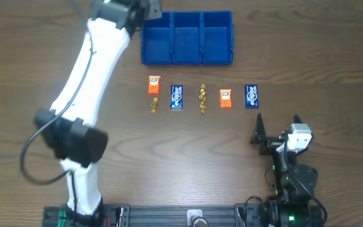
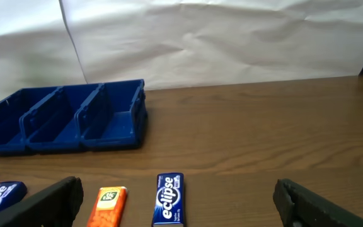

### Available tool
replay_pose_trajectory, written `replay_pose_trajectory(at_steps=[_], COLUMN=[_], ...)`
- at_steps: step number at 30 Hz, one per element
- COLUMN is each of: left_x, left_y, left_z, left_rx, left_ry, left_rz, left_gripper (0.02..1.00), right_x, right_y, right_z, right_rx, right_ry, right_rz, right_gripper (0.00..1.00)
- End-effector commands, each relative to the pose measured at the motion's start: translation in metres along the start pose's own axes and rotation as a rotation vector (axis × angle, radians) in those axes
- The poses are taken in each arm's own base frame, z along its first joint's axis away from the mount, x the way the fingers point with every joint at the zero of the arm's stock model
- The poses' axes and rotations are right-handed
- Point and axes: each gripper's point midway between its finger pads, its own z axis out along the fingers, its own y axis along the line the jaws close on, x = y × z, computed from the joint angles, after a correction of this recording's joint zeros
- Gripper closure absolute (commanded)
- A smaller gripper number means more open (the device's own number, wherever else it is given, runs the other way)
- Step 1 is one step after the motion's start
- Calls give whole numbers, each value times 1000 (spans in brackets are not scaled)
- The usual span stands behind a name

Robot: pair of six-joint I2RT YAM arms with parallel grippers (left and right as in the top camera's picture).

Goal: Sort Candies Into Trays

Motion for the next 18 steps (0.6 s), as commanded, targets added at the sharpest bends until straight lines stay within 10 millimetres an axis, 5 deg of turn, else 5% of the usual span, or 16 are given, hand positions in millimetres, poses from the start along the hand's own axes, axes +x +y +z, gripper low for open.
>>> replay_pose_trajectory(at_steps=[1,7,18], left_x=[38,56,54], left_y=[3,2,-3], left_z=[63,89,93], left_rx=[-54,-46,4], left_ry=[120,173,170], left_rz=[32,57,98], left_gripper=[750,746,676], right_x=[2,2,2], right_y=[1,1,1], right_z=[0,0,0], right_rx=[-4,-4,-4], right_ry=[1,1,1], right_rz=[-9,-9,-9], right_gripper=[1,1,1])
